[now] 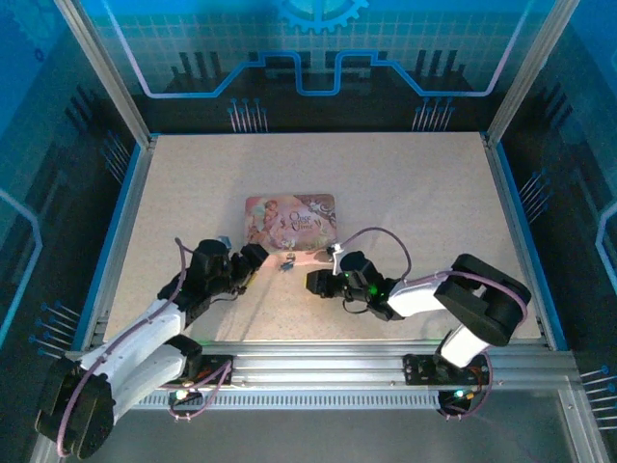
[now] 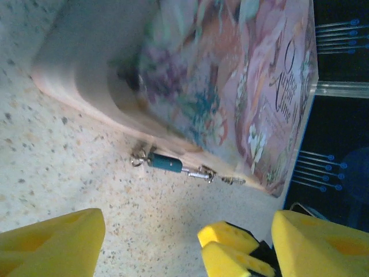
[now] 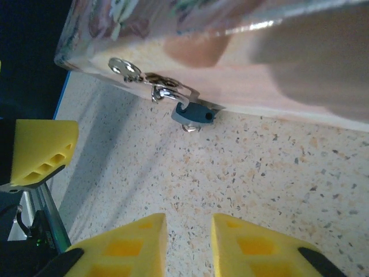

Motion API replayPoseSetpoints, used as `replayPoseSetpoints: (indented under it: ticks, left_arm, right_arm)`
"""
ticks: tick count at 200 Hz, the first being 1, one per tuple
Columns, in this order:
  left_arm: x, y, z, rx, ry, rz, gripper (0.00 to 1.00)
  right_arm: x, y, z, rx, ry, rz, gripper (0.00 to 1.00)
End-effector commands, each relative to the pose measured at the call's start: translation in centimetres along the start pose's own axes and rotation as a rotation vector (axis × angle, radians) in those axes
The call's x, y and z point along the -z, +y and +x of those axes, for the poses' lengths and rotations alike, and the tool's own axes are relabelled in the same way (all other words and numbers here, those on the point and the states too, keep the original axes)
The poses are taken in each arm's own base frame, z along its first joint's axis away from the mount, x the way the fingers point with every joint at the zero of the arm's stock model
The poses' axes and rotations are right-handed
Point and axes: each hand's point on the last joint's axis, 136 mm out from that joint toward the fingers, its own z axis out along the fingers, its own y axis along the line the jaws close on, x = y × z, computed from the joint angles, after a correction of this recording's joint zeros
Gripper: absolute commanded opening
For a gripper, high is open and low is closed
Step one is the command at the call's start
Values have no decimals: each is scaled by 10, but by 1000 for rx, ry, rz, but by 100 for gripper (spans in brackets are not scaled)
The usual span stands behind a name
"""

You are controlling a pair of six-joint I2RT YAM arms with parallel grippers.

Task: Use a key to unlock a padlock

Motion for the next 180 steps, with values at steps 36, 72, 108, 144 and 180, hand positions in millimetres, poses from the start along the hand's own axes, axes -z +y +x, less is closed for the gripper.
replayPoseSetpoints:
  ticks: [36, 72, 108, 144, 180]
  left_arm:
    - [15, -14, -42, -144, -7, -34, 90]
    - [-1, -11, -69, -173, 10, -75, 87]
    - [-23, -9, -83, -233, 39, -123, 79]
    - [-37, 0, -78, -256, 90, -149, 69]
    - [-40, 18, -61, -239, 126, -177, 62]
  right_arm:
    - [10, 12, -26, 98, -32, -67, 48]
    - [5, 14, -41, 108, -37, -98, 62]
    - [-1, 10, -53, 113, -39, -100, 67]
    - [-4, -1, -62, 148, -54, -67, 69]
    - [-4, -8, -74, 217, -81, -42, 72]
